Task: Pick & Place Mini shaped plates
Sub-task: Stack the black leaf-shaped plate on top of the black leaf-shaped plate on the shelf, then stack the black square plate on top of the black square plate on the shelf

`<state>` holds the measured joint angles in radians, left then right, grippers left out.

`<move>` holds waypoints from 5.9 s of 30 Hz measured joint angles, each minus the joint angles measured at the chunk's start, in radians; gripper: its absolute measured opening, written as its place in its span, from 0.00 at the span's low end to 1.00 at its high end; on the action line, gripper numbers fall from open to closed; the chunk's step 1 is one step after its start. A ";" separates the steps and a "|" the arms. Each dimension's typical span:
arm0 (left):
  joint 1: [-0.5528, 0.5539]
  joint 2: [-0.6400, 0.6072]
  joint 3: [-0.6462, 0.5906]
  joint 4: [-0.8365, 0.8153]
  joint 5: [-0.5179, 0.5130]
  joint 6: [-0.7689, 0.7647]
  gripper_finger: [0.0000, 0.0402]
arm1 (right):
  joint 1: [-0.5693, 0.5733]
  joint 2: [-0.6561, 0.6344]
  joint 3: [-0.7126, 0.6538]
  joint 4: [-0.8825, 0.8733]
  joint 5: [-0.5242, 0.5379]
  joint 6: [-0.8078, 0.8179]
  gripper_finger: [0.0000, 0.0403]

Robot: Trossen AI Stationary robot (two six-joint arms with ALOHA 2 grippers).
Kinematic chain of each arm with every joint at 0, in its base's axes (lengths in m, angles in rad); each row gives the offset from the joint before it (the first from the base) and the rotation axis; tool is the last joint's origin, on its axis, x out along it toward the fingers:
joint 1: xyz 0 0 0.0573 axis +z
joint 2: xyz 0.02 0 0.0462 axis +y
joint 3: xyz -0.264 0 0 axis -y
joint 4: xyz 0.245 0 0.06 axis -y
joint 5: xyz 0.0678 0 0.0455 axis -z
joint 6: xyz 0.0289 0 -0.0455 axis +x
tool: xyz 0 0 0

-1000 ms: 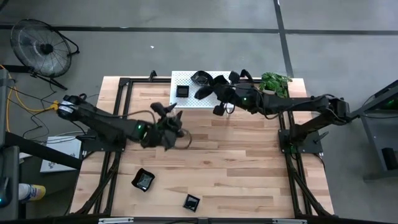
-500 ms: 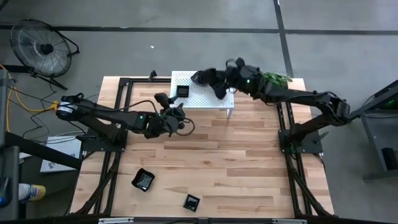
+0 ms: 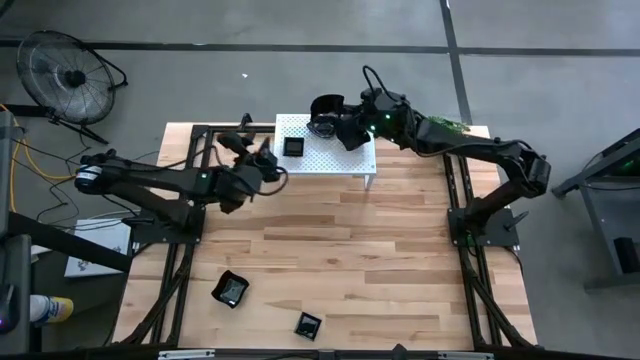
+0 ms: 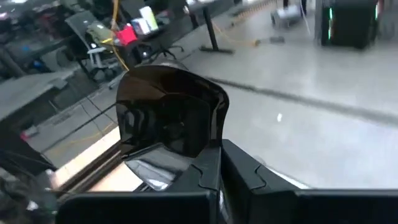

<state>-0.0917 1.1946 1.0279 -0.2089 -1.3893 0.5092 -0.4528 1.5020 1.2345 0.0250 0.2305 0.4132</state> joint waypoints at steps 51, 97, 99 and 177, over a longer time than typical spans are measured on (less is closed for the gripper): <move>0.000 -0.297 0.000 -0.474 -0.117 -0.440 0.49 | 0.000 0.332 0.418 -0.650 0.054 0.909 0.00; 0.000 -0.296 0.000 -0.474 -0.121 -0.454 0.49 | -0.005 0.368 0.418 -0.624 0.054 0.897 0.02; 0.000 -0.296 0.000 -0.474 -0.121 -0.454 0.49 | -0.004 0.368 0.418 -0.623 0.054 0.877 0.04; 0.000 -0.333 0.000 -0.581 0.486 -0.428 0.49 | 0.901 0.552 0.417 -0.561 -0.239 0.268 0.29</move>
<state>-0.0921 0.8612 1.0283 -0.7901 -0.9030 0.0811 0.4480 2.0536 1.6516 -0.5358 -0.0086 0.6815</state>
